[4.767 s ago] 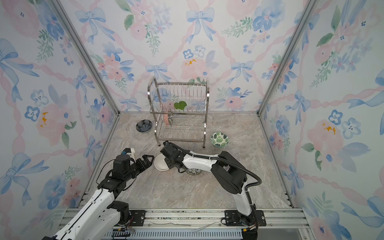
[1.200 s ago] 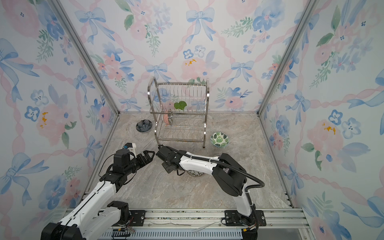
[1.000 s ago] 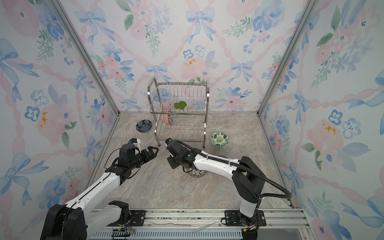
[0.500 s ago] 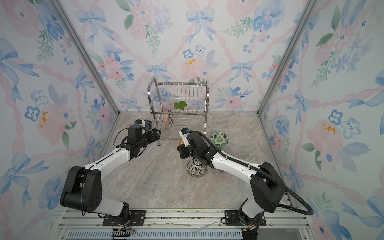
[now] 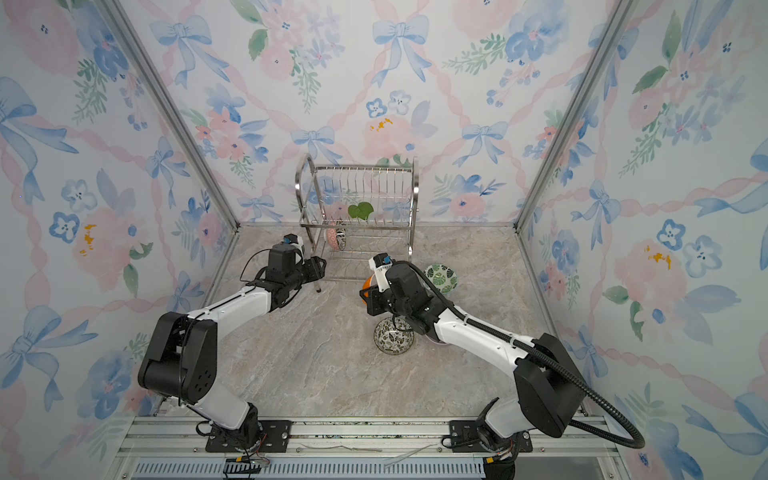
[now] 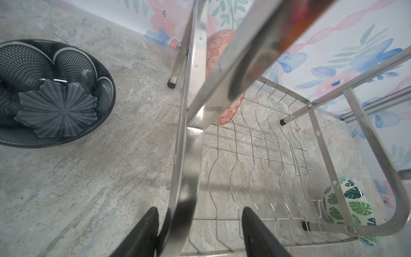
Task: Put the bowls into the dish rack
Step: 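Carry the white bowl to the rack's front slots with the right gripper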
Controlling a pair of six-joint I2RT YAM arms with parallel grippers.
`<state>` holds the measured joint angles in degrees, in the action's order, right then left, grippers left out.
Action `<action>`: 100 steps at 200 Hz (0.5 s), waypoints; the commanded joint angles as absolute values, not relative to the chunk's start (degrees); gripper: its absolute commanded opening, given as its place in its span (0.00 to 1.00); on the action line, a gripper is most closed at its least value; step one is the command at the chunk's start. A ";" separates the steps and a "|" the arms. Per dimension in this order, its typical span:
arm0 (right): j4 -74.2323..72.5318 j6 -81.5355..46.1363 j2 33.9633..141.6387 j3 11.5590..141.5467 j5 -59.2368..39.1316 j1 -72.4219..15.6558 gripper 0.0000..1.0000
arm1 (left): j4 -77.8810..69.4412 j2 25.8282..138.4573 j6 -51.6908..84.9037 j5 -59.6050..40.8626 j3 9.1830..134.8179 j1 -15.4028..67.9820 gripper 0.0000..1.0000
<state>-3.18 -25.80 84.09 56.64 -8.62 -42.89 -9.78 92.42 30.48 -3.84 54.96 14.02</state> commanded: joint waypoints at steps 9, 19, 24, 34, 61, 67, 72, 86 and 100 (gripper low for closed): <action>-5.93 -26.65 82.64 55.63 -10.03 -42.28 0.00 | -11.35 92.91 29.33 -2.49 54.76 14.41 0.57; -6.19 -26.72 82.62 55.46 -10.05 -42.33 0.00 | -11.33 92.99 29.01 -2.24 54.76 14.41 0.53; -6.15 -26.78 82.62 55.38 -10.04 -42.30 0.00 | -11.31 92.99 28.86 -2.12 54.76 14.41 0.51; -6.22 -26.79 82.62 55.22 -10.02 -42.30 0.00 | -11.42 92.94 28.75 -1.99 54.52 14.41 0.48; -6.42 -26.92 82.78 54.98 -10.09 -42.19 0.00 | -11.07 92.52 28.76 -1.83 54.11 14.41 0.39; -6.42 -26.95 82.79 54.98 -10.11 -42.21 0.00 | -11.14 92.37 28.64 -1.78 53.85 14.41 0.36; -6.48 -26.94 82.80 54.87 -10.10 -42.24 0.00 | -11.16 92.03 28.57 -1.74 53.73 14.41 0.32; -6.64 -26.96 82.92 54.77 -10.05 -42.20 0.00 | -10.90 91.38 28.30 -1.40 53.27 14.42 0.24; -6.98 -26.99 83.18 54.67 -10.04 -42.08 0.00 | -10.88 90.56 28.55 -1.32 52.63 14.48 0.22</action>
<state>-4.16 -26.72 84.09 55.13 -9.06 -42.68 -10.48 92.36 28.64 -0.86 54.11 13.98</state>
